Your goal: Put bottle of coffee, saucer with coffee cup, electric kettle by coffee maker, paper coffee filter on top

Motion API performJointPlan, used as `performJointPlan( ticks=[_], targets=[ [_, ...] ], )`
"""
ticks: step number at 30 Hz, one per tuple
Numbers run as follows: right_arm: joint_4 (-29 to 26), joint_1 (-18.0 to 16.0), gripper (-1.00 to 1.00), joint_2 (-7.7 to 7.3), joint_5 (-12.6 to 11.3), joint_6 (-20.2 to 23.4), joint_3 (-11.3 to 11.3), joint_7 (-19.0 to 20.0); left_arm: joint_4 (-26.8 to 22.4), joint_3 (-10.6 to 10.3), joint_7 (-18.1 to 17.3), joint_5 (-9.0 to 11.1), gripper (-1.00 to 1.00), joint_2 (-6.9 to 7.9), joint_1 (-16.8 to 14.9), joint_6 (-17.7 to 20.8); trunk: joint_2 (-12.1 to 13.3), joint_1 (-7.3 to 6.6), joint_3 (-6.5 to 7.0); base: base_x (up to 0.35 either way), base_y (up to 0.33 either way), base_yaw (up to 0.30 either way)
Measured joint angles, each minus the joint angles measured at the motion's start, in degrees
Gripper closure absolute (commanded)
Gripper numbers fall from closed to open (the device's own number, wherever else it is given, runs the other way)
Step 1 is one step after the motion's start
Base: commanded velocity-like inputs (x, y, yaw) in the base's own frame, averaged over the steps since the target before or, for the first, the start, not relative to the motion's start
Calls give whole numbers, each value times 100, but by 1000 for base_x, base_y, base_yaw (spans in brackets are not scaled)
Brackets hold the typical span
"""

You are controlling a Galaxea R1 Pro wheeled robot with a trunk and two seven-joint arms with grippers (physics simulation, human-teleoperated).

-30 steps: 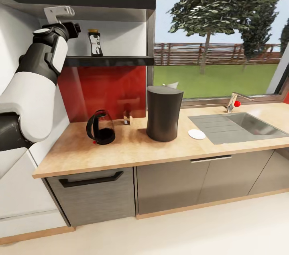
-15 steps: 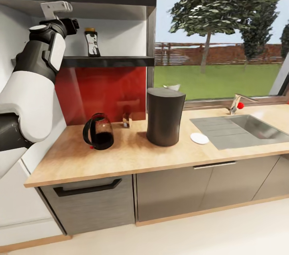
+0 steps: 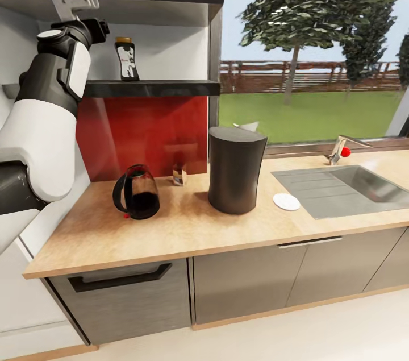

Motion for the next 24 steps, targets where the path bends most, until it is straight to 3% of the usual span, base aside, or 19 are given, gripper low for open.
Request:
performJointPlan(
  ticks=[6, 15, 24],
  targets=[
    [-1, 4, -100, 0, -3, 5, 0, 0, -12, 7, -6, 2, -100, -1, 8, 8, -1, -1, 0, 26, 0, 0],
    [2, 18, -100, -1, 2, -4, 0, -7, -6, 6, -6, -7, -100, 5, 11, 15, 0, -2, 0, 244, 0, 0],
    [-4, 26, -100, -75, 5, -27, 4, -3, -13, -1, -8, -3, -100, -1, 161, 10, 0, 0, 0, 32, 0, 0]
  ],
)
